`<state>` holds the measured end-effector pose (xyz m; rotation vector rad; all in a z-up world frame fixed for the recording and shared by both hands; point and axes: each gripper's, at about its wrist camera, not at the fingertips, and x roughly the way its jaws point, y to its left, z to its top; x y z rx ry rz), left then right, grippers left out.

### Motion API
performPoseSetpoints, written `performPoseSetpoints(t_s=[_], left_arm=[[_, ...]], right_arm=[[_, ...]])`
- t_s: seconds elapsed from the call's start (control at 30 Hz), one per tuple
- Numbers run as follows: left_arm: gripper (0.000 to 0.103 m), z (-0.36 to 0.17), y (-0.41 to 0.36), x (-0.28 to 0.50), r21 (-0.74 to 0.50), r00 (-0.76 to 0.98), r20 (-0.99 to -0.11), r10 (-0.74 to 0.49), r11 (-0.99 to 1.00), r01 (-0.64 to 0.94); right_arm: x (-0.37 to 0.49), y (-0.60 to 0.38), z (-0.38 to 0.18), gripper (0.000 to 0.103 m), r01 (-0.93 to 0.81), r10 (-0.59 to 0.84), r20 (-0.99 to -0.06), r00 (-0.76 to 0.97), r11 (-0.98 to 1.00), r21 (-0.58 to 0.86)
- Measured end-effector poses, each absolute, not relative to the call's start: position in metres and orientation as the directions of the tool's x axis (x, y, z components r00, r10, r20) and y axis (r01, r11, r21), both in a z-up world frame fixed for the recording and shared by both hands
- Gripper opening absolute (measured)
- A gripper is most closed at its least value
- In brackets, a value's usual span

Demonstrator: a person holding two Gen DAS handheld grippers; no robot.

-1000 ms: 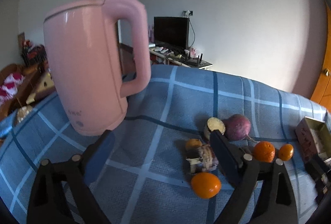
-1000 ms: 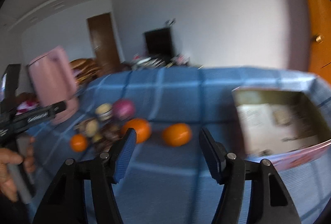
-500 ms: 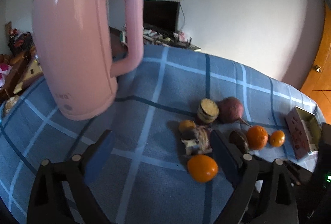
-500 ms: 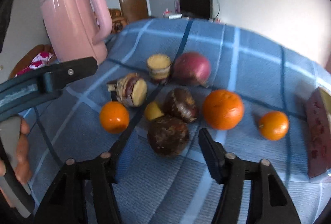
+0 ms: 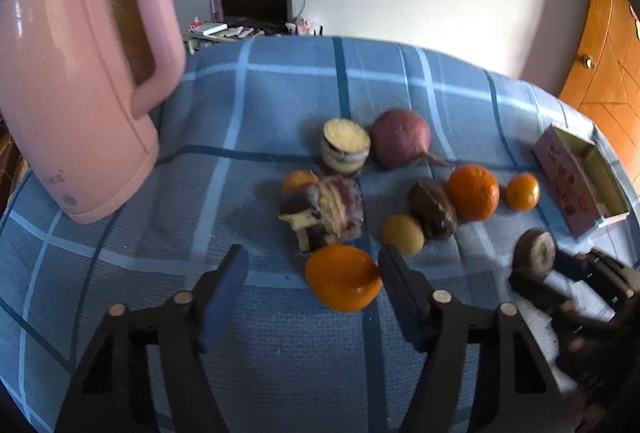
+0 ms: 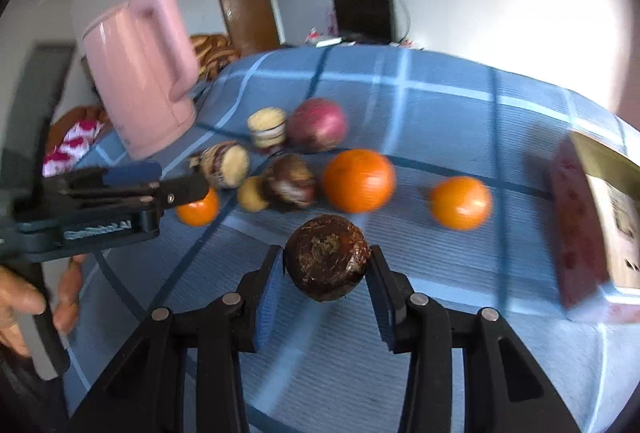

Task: Organize fruits
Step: 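Reach the right tool to the dark brown round fruit and grasp it, then grasp an orange with the left tool while the right tool lifts the dark fruit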

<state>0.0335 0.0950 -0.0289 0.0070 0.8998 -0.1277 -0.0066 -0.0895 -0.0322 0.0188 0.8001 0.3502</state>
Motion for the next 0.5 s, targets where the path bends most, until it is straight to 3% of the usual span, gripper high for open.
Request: performPoseSetpoints(t_s=[0.13, 0.27, 0.5], left_arm=[[0.06, -0.035, 0.091, 0.036, -0.038, 0.594, -0.796, -0.114, 0.99, 0.139], [0.041, -0.047, 0.095, 0.041, -0.036, 0.571, -0.815, -0.099, 0.992, 0.121], [0.039, -0.049, 0.1, 0.038, -0.013, 0.609, -0.788, -0.091, 0.991, 0.132]], right_arm=[[-0.014, -0.113, -0.028, 0.043, -0.251, 0.298, -0.68, 0.67, 0.953, 0.171], [-0.012, -0.115, -0.028, 0.043, -0.242, 0.297, -0.681, 0.669, 0.954, 0.177], [-0.019, -0.115, -0.022, 0.043, -0.247, 0.286, -0.661, 0.694, 0.957, 0.154]])
